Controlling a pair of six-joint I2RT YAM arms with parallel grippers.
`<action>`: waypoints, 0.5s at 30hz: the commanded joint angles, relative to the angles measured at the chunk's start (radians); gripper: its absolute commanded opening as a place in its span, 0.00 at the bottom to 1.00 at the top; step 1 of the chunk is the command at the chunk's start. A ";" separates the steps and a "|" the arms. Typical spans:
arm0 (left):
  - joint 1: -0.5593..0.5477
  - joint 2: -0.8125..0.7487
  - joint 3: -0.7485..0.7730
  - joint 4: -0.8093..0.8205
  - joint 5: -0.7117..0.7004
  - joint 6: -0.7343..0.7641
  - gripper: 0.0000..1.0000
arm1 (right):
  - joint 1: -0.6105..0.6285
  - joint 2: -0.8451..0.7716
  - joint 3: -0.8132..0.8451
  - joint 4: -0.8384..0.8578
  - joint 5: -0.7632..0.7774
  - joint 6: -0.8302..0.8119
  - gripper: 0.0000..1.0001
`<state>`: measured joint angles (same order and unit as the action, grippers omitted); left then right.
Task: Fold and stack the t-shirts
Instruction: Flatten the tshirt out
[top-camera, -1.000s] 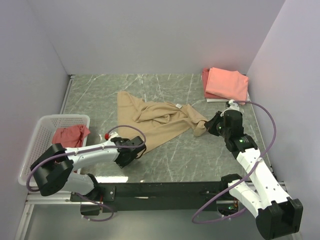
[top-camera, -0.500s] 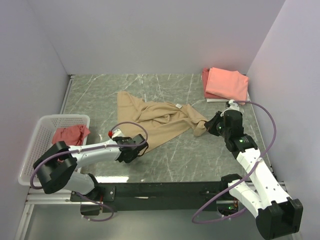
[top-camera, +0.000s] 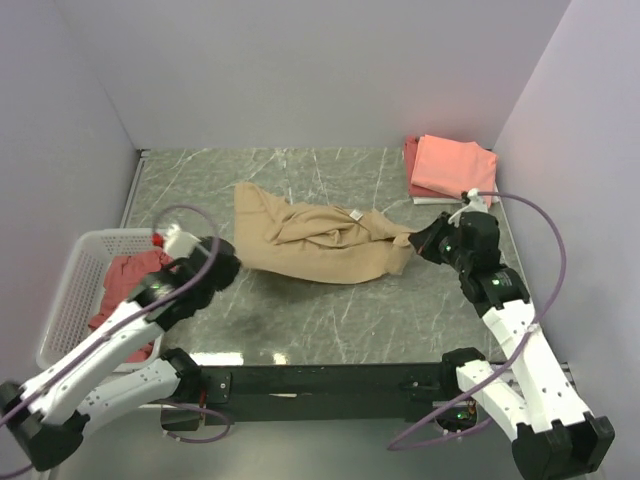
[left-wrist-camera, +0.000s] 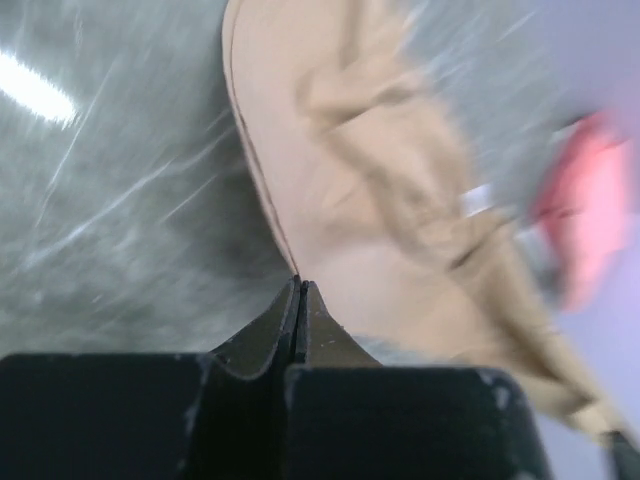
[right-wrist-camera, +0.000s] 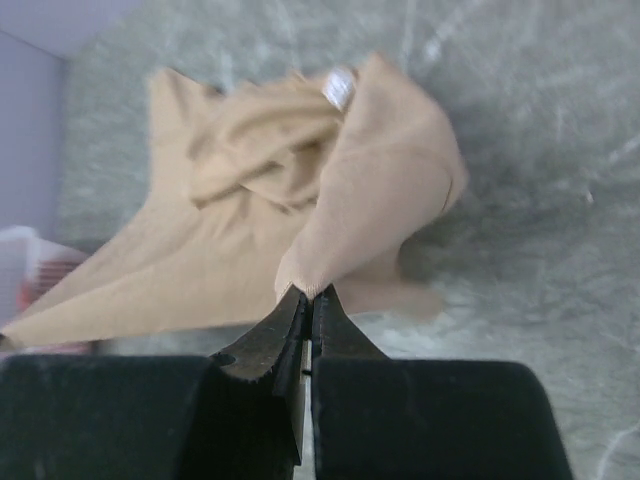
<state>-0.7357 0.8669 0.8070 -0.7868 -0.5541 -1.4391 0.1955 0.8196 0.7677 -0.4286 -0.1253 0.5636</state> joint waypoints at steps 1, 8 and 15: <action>0.044 -0.081 0.168 -0.123 -0.125 0.103 0.01 | -0.010 -0.062 0.155 -0.038 -0.021 0.041 0.00; 0.056 -0.134 0.597 -0.206 -0.240 0.227 0.01 | -0.024 -0.169 0.398 -0.180 0.067 0.099 0.00; 0.056 -0.143 0.854 -0.147 -0.299 0.361 0.01 | -0.022 -0.244 0.657 -0.277 0.183 0.128 0.00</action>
<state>-0.6838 0.7200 1.5818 -0.9554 -0.7837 -1.1824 0.1802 0.6060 1.3262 -0.6701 -0.0212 0.6682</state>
